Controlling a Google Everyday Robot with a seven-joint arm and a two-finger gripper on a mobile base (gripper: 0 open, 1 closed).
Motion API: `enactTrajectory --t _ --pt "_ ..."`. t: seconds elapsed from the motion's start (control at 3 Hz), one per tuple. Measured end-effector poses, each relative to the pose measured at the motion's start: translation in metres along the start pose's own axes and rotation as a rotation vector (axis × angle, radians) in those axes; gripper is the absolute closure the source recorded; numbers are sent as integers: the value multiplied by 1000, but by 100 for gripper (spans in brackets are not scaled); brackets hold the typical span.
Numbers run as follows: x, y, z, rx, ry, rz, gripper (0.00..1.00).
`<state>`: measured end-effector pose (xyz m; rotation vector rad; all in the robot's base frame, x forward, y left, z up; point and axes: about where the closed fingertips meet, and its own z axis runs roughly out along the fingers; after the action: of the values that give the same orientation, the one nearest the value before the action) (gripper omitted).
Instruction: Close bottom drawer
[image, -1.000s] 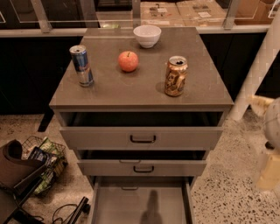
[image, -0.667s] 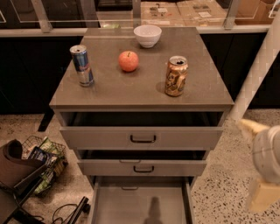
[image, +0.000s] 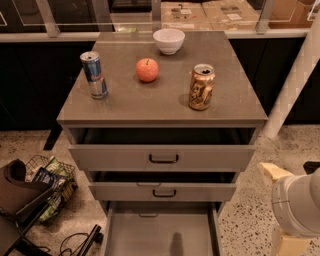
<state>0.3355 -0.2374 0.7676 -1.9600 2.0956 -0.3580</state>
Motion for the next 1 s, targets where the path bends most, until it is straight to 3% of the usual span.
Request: enactTrajectory --t 0.33,0.67,1.0 --pt "6 7 29 3 14 23 0" --pt "21 33 86 -12 23 49 0" --pt "26 63 137 -28 12 24 0"
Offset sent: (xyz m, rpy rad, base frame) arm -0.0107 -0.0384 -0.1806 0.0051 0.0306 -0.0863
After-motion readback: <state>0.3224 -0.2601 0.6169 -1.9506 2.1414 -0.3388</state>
